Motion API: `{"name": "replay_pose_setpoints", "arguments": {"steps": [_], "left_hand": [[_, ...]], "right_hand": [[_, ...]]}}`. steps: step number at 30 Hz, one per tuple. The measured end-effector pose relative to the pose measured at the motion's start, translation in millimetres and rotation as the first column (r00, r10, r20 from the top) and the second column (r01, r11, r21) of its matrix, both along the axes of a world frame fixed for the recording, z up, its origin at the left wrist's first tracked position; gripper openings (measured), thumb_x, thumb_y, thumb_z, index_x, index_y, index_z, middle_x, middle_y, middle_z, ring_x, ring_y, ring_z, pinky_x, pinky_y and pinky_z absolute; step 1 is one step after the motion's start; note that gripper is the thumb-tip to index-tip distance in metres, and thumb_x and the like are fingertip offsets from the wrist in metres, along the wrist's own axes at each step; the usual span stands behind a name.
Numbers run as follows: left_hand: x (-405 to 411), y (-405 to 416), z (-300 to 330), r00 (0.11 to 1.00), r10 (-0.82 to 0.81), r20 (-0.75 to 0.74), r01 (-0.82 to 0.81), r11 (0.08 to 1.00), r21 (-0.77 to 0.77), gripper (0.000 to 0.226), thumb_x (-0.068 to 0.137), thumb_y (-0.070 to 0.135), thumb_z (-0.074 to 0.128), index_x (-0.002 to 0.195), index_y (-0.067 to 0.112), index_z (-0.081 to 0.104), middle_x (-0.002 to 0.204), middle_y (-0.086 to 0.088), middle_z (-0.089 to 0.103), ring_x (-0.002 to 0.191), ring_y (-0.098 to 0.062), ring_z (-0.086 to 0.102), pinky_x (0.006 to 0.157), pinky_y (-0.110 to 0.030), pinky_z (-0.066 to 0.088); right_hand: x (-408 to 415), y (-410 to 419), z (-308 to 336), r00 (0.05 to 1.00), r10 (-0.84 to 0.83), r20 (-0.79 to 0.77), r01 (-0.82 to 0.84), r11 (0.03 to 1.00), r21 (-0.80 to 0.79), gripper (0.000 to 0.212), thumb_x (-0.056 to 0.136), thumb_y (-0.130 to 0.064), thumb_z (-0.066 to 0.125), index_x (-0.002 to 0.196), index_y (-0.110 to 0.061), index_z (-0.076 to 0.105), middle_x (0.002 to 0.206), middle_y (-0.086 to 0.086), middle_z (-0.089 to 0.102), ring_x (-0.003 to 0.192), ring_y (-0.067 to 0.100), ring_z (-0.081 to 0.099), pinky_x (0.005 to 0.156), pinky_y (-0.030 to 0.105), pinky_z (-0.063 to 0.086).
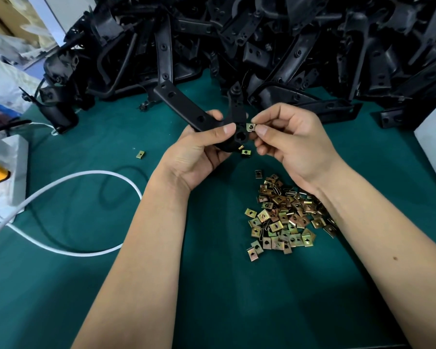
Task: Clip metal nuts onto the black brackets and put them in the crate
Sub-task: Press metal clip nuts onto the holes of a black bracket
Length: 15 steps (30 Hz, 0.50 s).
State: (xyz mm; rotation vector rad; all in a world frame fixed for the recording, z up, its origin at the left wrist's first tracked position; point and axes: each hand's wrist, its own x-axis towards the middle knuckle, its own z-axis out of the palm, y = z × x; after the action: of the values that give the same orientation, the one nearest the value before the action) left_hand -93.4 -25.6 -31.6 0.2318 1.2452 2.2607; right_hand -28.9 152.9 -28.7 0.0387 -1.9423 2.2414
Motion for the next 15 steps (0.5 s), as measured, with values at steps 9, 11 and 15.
{"name": "replay_pose_setpoints", "arguments": {"steps": [9, 11, 15], "left_hand": [[1.0, 0.5, 2.0, 1.0, -0.022, -0.015, 0.022, 1.0, -0.021, 0.033, 0.076, 0.002, 0.071, 0.097, 0.022, 0.056, 0.114, -0.013, 0.072, 0.092, -0.027, 0.073, 0.069, -0.029, 0.058], [0.5, 0.4, 1.7, 1.0, -0.019, -0.025, 0.018, 0.999, -0.051, 0.035, 0.076, 0.002, 0.072, 0.099, 0.022, 0.054, 0.125, -0.021, 0.069, 0.097, -0.031, 0.071, 0.075, -0.03, 0.058], [0.0, 0.6, 2.0, 0.999, -0.013, -0.034, 0.01, 0.997, -0.077, 0.036, 0.075, 0.003, 0.073, 0.098, 0.023, 0.054, 0.118, -0.018, 0.071, 0.097, -0.029, 0.07, 0.083, -0.033, 0.055]], "right_hand": [[2.2, 0.2, 1.3, 0.992, 0.112, 0.065, -0.1, 0.981, -0.166, 0.02, 0.098, 0.011, 0.053, 0.096, -0.004, 0.066, 0.081, 0.008, 0.065, 0.071, 0.013, 0.058, 0.063, 0.022, 0.049], [2.2, 0.5, 1.1, 0.993, 0.104, 0.064, -0.093, 0.985, -0.148, 0.02, 0.098, 0.011, 0.054, 0.094, -0.004, 0.066, 0.081, 0.009, 0.064, 0.071, 0.013, 0.058, 0.063, 0.022, 0.049], [1.5, -1.6, -0.6, 0.997, 0.042, 0.064, -0.033, 0.991, -0.132, 0.016, 0.097, 0.008, 0.058, 0.095, -0.004, 0.068, 0.082, 0.01, 0.063, 0.071, 0.015, 0.059, 0.062, 0.024, 0.049]]}}
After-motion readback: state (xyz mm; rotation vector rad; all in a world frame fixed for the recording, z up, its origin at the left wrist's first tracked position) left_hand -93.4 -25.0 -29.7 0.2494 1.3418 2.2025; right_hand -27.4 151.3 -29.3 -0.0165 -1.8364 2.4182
